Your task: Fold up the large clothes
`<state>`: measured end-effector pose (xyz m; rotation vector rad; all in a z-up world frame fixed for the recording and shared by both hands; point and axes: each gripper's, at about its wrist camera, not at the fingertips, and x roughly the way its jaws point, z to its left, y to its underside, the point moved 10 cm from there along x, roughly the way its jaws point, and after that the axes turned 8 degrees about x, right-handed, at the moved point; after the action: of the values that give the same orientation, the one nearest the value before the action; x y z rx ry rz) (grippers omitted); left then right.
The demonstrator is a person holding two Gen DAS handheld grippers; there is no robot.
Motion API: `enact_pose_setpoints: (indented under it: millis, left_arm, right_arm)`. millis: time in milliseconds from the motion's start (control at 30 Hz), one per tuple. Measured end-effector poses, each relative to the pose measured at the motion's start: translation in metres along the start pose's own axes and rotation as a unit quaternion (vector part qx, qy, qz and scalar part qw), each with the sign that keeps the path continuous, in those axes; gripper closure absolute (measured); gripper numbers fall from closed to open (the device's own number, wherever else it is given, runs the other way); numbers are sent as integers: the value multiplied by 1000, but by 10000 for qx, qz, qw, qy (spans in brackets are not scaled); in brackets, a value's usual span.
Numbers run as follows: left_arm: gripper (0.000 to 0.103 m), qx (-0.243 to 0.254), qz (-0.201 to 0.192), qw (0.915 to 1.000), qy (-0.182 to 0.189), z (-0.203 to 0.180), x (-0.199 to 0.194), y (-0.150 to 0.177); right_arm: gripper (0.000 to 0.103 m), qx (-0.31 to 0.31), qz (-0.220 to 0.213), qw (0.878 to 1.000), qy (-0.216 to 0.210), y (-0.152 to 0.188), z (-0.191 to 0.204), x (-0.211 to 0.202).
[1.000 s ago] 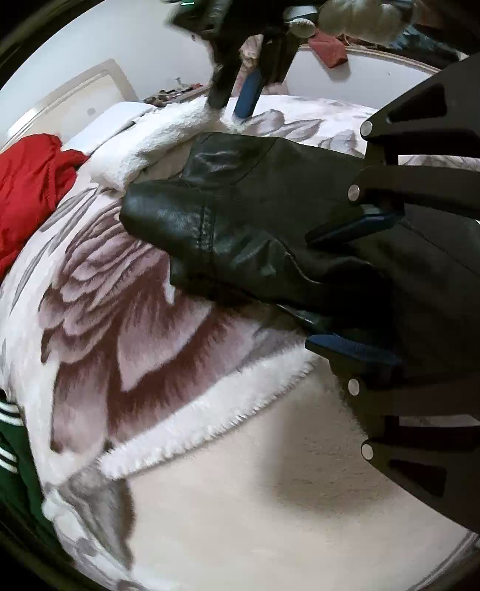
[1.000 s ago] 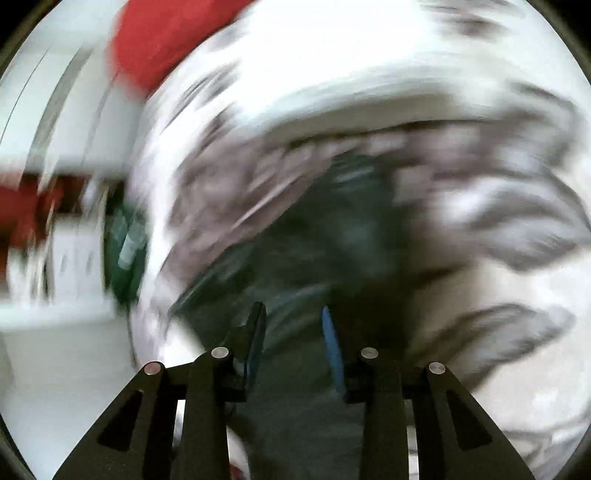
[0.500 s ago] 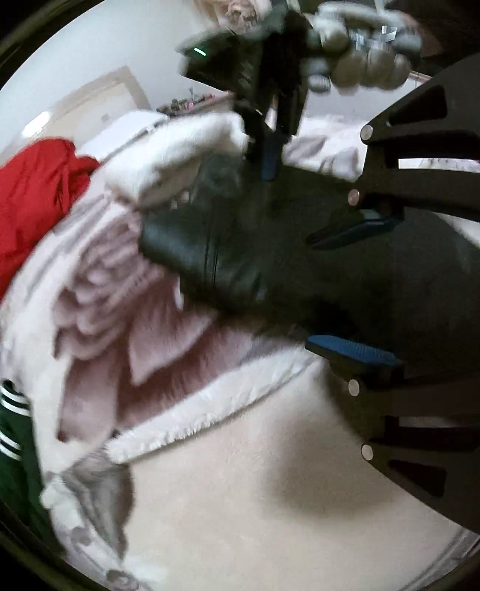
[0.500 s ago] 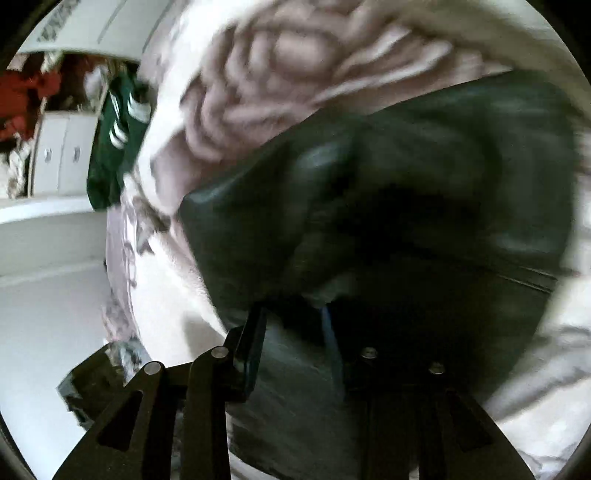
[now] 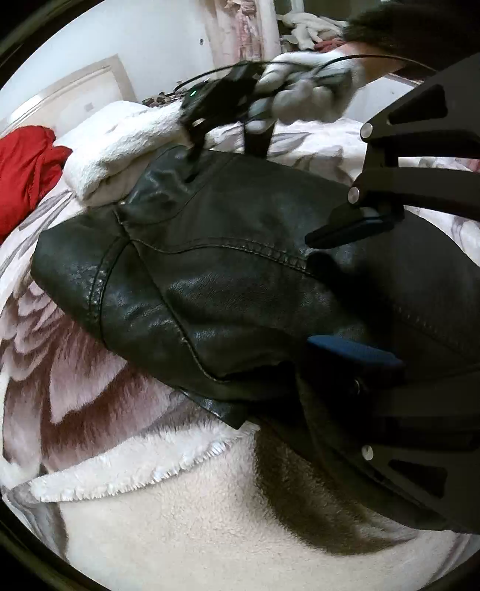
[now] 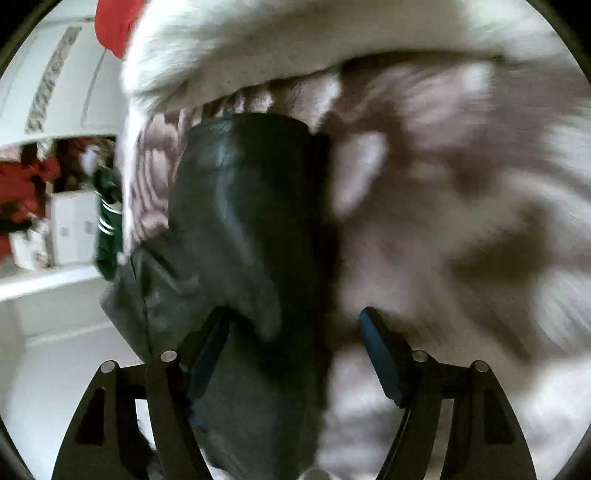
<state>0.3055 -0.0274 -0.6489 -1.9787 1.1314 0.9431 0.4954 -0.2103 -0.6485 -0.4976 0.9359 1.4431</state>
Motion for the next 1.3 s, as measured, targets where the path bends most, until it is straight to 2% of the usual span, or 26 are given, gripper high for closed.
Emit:
enact_pose_setpoints:
  millis: [33,67,100,133,200,300,333,433,533,567,633,667,700,767,800,833,867,933,1000,1100,1267,1300]
  left_arm:
    - [57,61,1,10000,-10,-1,0,-1]
    - [57,102,15,9999,-26,-1,1,-1]
    - [57,151,53,9999,-39,-2,2,-3]
    - [57,178,84,9998,-38,-2,1,-1]
    - [57,219,175,9996,21,-5,0,0]
    - [57,197,326,9991,163,-18,-2,1]
    - [57,204,323,9990,228,-24,-5,3]
    - [57,220,309,9984,425,-50,-12,12]
    - [57,223,272,9973,647,-82,-10,33]
    - [58,223,325,9968,698,-93,-2,42]
    - [60,251,532,9959,687,-106,13,58]
    - [67,303,630,9957,611,-112,22,65]
    - [71,385,725,9957,433,-114,34,72]
    - [72,509,819,9952,149,-107,51,78]
    - [75,474,830,9954,52,-101,63,77]
    - [76,417,867,9954,35,-93,69,78]
    - [82,339,882,9955,47,-88,74,77]
    - [85,126,906,9956,203,-78,77,72]
    - [96,53,963,9951,228,-70,77,71]
    - [97,-22,945,9947,397,-64,75,70]
    - [97,240,1000,9946,170,-68,77,70]
    - [97,273,987,9947,114,-69,78,68]
  right_arm:
    - [27,136,127,9995,-262,-7,3,10]
    - [29,141,79,9991,-393,-12,8,14]
    - [53,68,14,9990,-452,-14,11,15]
    - [60,35,-39,9991,-423,-12,11,16]
    - [68,214,-228,9977,-602,-6,8,6]
    - [70,726,-658,9910,-908,16,-10,-34]
    - [70,882,-822,9883,-930,26,-19,-47]
    - [70,1817,-1426,9677,-1016,78,-78,-102]
    - [69,2463,-1785,9494,-780,136,-143,-142]
    - [68,2533,-1781,9485,-670,153,-162,-149]
    - [60,2594,-1599,9505,-606,172,-192,-148]
    - [57,2656,-1468,9510,-599,175,-206,-144]
    - [53,2661,-1355,9525,-599,178,-215,-142]
    - [47,2524,-1247,9583,-496,180,-232,-142]
    - [40,2428,-1180,9615,-516,179,-227,-129]
    - [38,2310,-1095,9653,-535,178,-230,-127]
    - [37,2235,-1056,9674,-559,177,-232,-125]
    - [34,2109,-905,9697,-843,169,-231,-117]
    - [29,1942,-895,9710,-1071,154,-230,-110]
    - [22,1576,-814,9745,-1378,138,-218,-97]
    - [22,1211,-803,9719,-1851,111,-191,-78]
    - [30,1205,-856,9712,-1870,108,-189,-78]
